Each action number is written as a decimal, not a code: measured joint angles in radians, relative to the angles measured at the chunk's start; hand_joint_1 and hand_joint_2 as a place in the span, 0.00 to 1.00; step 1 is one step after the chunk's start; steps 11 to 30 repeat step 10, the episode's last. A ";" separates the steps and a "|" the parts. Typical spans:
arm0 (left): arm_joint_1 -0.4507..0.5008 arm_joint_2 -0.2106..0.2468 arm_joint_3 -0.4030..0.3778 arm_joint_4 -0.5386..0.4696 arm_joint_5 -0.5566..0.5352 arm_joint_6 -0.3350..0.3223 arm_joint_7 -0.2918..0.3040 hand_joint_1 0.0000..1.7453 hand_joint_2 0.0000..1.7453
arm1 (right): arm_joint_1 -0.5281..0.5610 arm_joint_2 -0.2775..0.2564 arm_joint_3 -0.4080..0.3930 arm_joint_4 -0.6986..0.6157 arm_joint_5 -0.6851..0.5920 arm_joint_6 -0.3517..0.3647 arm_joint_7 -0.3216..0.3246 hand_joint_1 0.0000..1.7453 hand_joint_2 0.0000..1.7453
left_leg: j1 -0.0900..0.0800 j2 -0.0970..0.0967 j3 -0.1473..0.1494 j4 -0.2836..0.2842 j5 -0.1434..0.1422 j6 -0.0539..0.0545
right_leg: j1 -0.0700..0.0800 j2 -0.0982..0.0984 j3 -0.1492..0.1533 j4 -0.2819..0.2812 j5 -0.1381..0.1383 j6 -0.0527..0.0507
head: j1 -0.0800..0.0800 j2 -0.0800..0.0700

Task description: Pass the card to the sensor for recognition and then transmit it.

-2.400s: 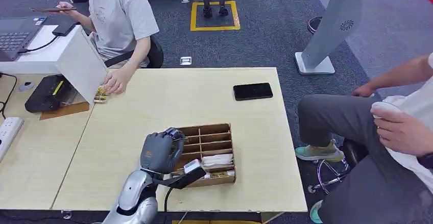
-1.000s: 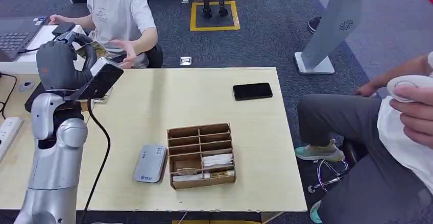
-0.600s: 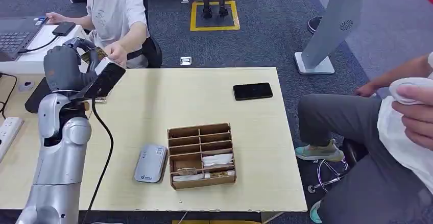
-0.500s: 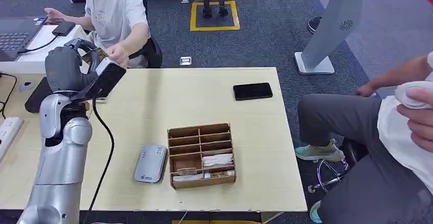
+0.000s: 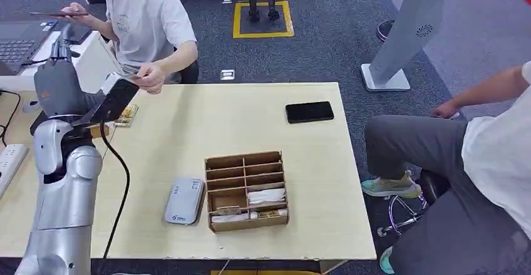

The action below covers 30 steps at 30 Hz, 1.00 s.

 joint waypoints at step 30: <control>0.154 0.081 0.241 -0.024 0.124 0.125 -0.102 0.00 1.00 | 0.013 0.000 -0.011 0.000 -0.005 -0.015 0.000 0.00 1.00 | 0.000 0.001 -0.001 -0.001 0.000 0.000 | 0.000 0.001 0.000 0.000 0.000 0.000 | 0.000 0.000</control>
